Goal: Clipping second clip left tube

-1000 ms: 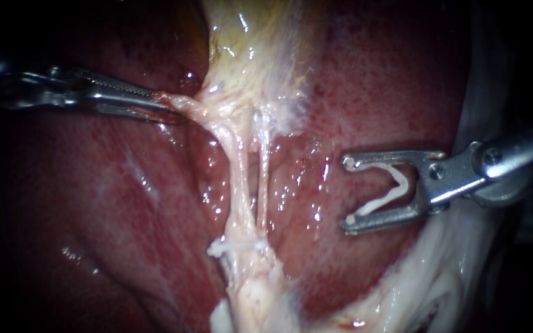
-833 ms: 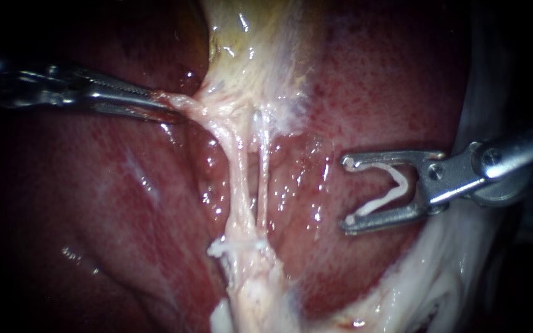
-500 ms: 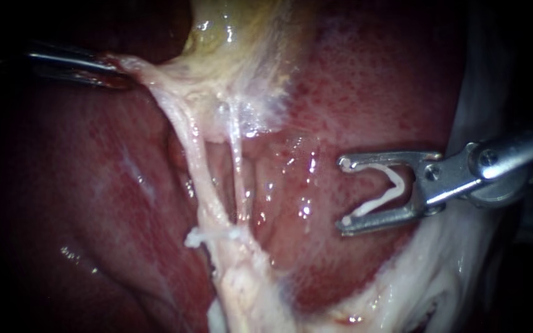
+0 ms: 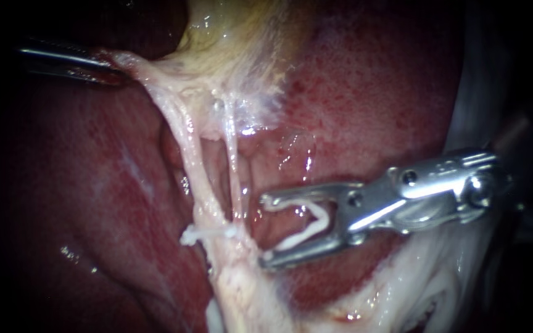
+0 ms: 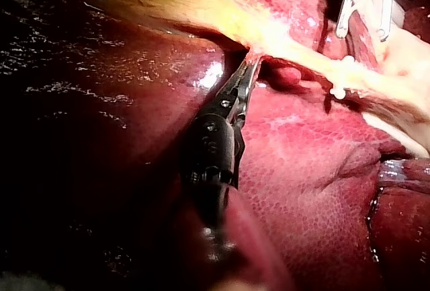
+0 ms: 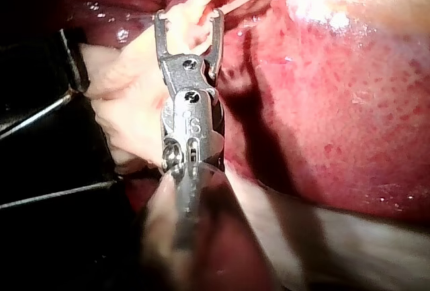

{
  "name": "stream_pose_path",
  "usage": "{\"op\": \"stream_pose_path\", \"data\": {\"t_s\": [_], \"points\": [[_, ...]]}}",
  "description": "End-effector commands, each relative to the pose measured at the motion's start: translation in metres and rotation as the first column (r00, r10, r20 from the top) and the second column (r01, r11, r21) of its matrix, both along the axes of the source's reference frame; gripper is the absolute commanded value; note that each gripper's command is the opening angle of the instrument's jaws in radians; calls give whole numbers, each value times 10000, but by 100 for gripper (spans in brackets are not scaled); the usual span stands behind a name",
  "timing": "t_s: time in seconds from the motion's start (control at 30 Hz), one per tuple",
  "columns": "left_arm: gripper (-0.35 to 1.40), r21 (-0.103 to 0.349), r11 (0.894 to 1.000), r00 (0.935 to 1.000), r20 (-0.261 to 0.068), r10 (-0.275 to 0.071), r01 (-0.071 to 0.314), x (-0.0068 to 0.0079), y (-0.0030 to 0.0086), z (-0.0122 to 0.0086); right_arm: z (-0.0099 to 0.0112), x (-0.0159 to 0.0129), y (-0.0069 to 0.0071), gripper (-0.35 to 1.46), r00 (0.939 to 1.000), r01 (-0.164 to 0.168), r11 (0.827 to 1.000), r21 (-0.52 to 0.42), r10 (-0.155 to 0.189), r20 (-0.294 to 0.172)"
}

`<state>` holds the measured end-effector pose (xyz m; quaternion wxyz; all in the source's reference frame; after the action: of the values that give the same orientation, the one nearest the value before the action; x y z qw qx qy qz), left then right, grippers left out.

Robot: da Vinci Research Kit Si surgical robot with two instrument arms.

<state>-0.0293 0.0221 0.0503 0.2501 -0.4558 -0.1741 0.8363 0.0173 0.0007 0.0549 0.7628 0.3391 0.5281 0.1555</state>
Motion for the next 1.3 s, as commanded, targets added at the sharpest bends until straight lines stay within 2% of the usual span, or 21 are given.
{"op": "stream_pose_path", "data": {"t_s": [0.03,0.3,0.53,0.77,0.87,1.13,1.3], "points": [[-35,-6,10000,10000,-7,3,-3,-1,0,0,2,5,0,50,10000,-10,9999,136,11,-17],[-35,-8,10000,10000,-18,-14,14,-3,0,0,29,31,-2,50,9997,-211,9929,1170,193,170],[-35,-11,10000,10000,-21,-16,16,-4,-1,0,58,30,-3,50,9986,-402,9846,1700,336,415],[-35,-19,10000,10000,-27,-22,22,-5,-2,1,70,29,-2,50,9976,-505,9756,2139,392,567],[-35,-23,10000,10000,-29,-23,23,-5,-2,2,73,32,-3,50,9978,-483,9736,2232,369,550],[-35,-30,10000,10000,-30,-23,23,-5,-2,3,77,53,-4,50,9995,-47,9671,2543,-33,310],[-35,-30,10000,10000,-31,-25,25,-6,-2,3,75,66,-4,50,10000,-5,9613,2756,-5,37]]}}
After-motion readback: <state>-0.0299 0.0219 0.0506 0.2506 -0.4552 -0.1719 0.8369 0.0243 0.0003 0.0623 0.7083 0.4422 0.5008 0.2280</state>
